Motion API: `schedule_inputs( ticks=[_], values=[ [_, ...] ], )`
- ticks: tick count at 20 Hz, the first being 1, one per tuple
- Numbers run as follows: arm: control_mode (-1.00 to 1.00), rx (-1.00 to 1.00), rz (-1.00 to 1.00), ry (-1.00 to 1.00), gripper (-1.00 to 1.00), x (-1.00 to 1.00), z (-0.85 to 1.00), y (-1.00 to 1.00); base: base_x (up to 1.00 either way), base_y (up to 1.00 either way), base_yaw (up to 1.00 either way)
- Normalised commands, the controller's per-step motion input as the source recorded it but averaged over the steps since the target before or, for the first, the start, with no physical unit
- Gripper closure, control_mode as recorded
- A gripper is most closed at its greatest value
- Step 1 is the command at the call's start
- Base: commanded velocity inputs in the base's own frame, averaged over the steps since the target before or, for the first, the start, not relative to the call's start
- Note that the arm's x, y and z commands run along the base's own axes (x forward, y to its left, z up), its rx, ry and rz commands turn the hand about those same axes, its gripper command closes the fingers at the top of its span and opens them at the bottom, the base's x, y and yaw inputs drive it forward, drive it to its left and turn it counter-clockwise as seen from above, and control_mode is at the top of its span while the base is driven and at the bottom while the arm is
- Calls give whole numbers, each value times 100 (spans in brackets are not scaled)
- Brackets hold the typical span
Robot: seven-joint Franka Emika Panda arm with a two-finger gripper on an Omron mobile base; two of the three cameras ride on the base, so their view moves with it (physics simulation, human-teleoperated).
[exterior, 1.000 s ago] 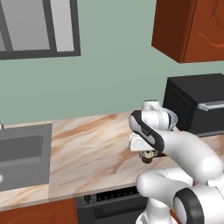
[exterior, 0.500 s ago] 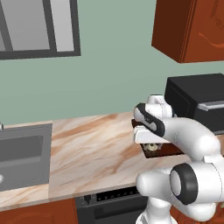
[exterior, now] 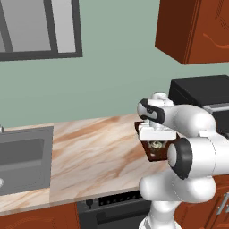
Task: Place the bowl with donut and the cupcake onto the tray.
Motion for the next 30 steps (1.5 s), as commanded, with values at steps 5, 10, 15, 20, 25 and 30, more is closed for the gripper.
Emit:
schedule_inputs(
  ticks=[5, 10, 15, 20, 25, 30],
  values=[
    [-100, 0, 0, 4, 100, 23, -18, -14, 0, 0, 0],
    [-100, 0, 0, 3, 100, 23, -22, -10, 0, 0, 0],
    [-100, 0, 0, 2, 100, 19, -21, -7, 0, 0, 0],
    [-100, 0, 0, 3, 100, 18, -21, -7, 0, 0, 0],
    [-100, 0, 0, 1, 100, 10, -28, -4, 0, 0, 0],
    [-100, 0, 0, 0, 100, 2, -35, -2, 0, 0, 0]
  ],
)
